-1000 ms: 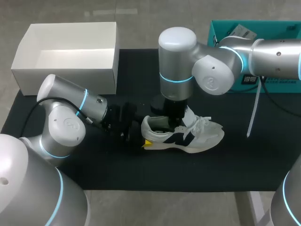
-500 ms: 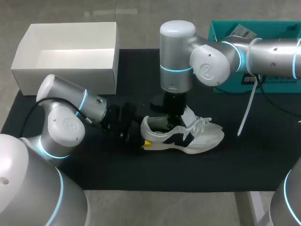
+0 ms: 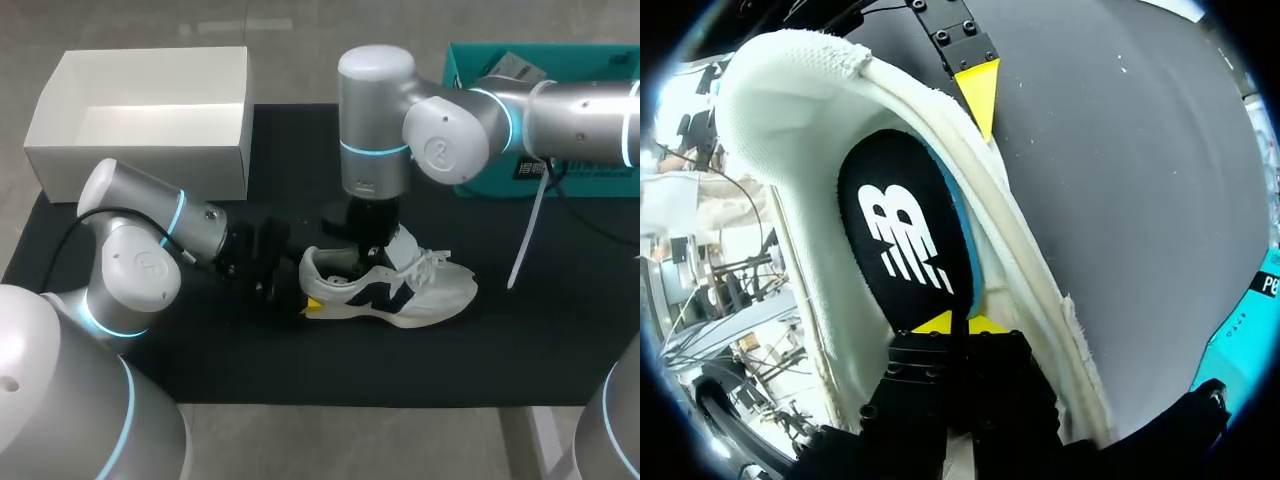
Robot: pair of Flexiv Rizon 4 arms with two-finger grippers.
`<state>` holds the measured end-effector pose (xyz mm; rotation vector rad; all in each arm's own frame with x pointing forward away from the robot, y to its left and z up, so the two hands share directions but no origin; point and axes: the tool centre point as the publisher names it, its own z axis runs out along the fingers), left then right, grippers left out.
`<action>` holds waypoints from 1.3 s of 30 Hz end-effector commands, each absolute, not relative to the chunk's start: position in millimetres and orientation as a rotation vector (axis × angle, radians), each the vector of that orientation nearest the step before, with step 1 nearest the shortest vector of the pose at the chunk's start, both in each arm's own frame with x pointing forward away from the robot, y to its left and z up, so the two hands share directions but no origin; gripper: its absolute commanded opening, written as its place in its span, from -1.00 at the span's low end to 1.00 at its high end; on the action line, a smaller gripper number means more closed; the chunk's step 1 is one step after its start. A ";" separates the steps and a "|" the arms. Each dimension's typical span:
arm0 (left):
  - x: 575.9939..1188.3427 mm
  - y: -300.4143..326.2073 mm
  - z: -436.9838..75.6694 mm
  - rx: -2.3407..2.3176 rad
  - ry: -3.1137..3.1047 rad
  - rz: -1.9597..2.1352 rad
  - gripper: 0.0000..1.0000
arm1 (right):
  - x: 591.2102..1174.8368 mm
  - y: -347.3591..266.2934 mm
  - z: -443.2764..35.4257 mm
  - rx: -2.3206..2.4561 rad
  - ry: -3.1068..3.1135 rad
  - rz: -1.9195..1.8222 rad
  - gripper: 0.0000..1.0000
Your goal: Take the shoe out of the shoebox, open the shoe tongue, remove and reinsert the insole, then place the shoe into the shoebox
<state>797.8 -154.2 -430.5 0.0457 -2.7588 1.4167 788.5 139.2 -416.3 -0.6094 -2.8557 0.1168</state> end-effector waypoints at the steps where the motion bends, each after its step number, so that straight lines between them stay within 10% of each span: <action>1: 800.6 -154.9 -431.6 0.049 -2.760 1.416 -1.00 | 764.1 122.1 -438.2 -0.654 -2.953 0.088 -1.00; 39: 800.6 -154.9 -431.6 0.049 -2.760 1.416 -1.00 | 820.5 133.4 -339.0 -0.716 -3.269 -0.482 -1.00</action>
